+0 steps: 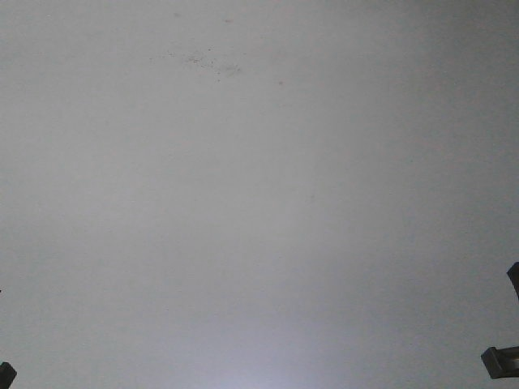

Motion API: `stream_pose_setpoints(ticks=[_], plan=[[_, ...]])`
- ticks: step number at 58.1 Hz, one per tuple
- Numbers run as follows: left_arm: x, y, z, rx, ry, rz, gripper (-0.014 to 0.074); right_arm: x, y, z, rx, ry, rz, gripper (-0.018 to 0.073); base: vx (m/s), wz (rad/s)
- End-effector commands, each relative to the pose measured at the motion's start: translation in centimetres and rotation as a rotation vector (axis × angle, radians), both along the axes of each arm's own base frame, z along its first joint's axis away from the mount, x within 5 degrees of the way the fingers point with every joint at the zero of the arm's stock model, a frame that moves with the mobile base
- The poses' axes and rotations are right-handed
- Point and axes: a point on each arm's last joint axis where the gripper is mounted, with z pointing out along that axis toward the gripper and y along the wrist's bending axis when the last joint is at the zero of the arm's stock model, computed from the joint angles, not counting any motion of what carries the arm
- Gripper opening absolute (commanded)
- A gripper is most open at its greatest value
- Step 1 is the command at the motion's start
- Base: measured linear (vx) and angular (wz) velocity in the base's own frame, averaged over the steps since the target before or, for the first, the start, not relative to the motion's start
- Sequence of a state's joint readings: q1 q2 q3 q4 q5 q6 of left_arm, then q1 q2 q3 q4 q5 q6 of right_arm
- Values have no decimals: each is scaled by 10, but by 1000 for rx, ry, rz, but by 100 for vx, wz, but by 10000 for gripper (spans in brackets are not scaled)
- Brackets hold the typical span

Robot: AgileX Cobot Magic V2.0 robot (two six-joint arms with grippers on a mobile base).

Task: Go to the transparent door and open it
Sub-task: 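Drive the base toward the white-framed glass door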

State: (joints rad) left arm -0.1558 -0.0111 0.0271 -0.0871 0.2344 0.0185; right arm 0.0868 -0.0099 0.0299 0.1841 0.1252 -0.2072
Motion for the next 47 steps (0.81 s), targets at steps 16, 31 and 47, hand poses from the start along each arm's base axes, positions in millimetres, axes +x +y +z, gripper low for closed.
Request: stream_pose_setpoints(ticks=[16, 31, 47], plan=[[1, 0, -1, -23, -67, 2, 0, 0, -2, 4, 4, -84, -19, 0, 0, 0], [1, 0, -1, -23, -67, 2, 0, 0, -2, 4, 4, -84, -19, 0, 0, 0], [1, 0, -1, -23, -67, 2, 0, 0, -2, 4, 4, -84, -19, 0, 0, 1]])
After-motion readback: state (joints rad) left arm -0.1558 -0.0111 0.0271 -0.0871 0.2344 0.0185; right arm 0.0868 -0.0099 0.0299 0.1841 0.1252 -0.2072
